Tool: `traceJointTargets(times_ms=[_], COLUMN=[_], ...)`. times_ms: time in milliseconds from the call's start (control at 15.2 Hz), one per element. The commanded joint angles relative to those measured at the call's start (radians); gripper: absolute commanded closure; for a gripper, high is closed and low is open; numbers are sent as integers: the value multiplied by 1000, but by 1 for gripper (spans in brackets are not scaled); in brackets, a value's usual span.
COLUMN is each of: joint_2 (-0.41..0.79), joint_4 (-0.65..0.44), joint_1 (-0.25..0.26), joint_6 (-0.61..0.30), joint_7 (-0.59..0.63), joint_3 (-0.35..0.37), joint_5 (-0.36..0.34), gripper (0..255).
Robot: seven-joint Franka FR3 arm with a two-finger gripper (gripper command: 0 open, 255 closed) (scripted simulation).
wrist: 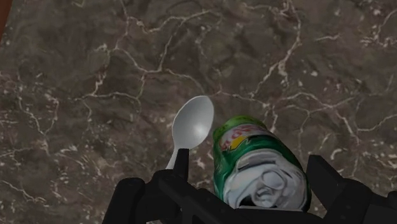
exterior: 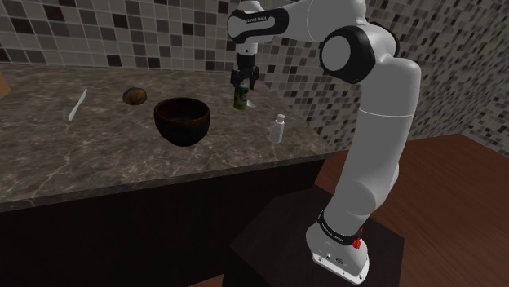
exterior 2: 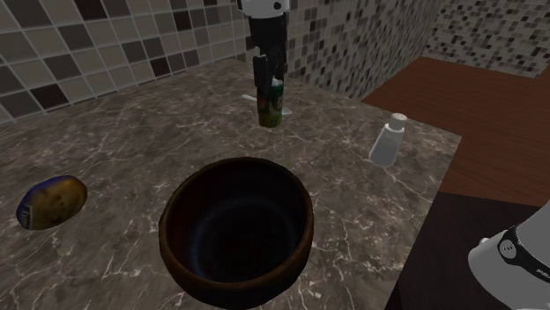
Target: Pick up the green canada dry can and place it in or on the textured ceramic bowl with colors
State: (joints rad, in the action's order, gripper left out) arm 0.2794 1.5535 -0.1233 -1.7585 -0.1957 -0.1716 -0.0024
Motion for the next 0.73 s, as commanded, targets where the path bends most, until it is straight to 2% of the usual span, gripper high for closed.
traceJointTargets(times_ms=[0,264,330,660], joint_2=[-1,-1,-1,-1], joint_4=[3,3,3,3], joint_1=[0,0,0,0], joint_6=[-3,-3,-3,-2], joint_7=[0,0,0,0], joint_3=[0,0,0,0], joint_5=[0,0,0,0], gripper=[0,0,255,255])
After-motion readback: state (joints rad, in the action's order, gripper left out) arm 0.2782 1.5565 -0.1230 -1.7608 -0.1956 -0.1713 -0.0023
